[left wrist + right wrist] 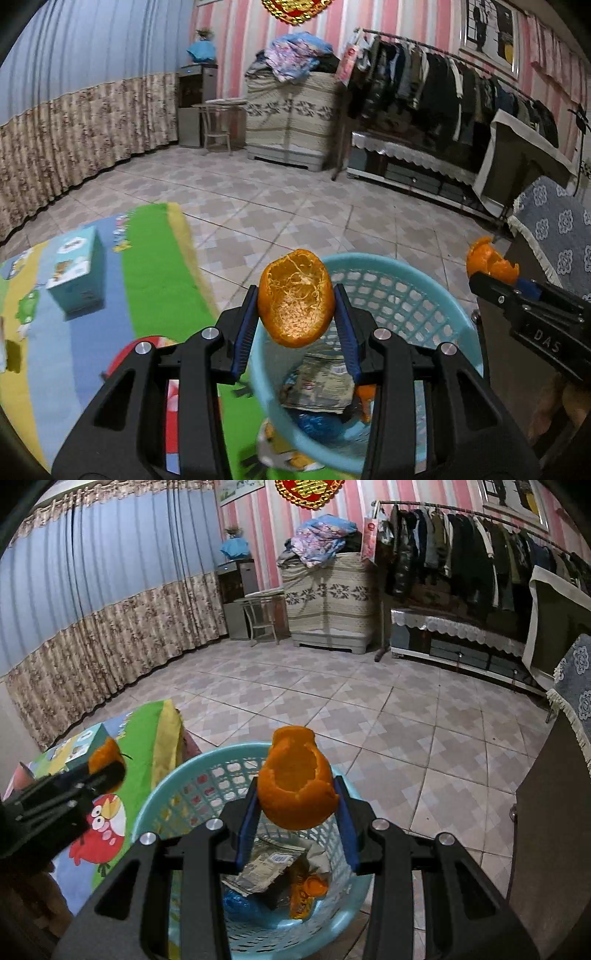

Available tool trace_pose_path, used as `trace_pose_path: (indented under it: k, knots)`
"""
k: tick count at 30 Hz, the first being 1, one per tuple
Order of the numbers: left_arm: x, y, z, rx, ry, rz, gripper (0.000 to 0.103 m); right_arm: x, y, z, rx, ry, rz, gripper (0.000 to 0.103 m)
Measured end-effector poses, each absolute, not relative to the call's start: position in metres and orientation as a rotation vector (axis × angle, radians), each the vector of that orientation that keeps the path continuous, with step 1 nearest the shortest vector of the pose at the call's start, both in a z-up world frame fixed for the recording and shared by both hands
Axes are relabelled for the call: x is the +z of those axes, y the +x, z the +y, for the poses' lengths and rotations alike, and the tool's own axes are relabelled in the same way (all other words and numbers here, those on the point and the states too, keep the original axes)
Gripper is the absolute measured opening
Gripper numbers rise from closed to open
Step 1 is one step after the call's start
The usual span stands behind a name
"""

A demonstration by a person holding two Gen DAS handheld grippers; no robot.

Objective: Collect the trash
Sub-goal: 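Open the left tool then the right tool over the basket to drop them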

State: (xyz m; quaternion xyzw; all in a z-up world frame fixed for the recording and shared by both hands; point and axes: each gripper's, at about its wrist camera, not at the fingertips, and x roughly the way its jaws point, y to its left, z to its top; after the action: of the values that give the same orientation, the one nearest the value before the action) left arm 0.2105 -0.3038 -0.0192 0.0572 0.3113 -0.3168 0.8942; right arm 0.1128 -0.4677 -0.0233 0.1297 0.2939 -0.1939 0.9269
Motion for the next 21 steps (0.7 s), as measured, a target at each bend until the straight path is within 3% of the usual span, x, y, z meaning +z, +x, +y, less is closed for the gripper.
trace_pose_path:
  k: [7,11,14,21]
  knots:
    - [-0.031,0.222,-0.331,-0.686,0.129,0.662,0.043,-0.028,0.113,-0.480,-0.405,0.310,0.606,0.038]
    - [-0.027,0.220,-0.333,-0.659,0.131,0.624,0.067,-0.031,0.117,-0.481,-0.403,0.308,0.618,0.038]
    - [-0.023,0.222,-0.327,-0.630,0.121,0.607,0.079,-0.033,0.119,-0.480,-0.398,0.304,0.625,0.038]
    - [-0.016,0.224,-0.299,-0.543,0.133,0.566,0.091,-0.037,0.131,-0.465,-0.368,0.280,0.654,0.038]
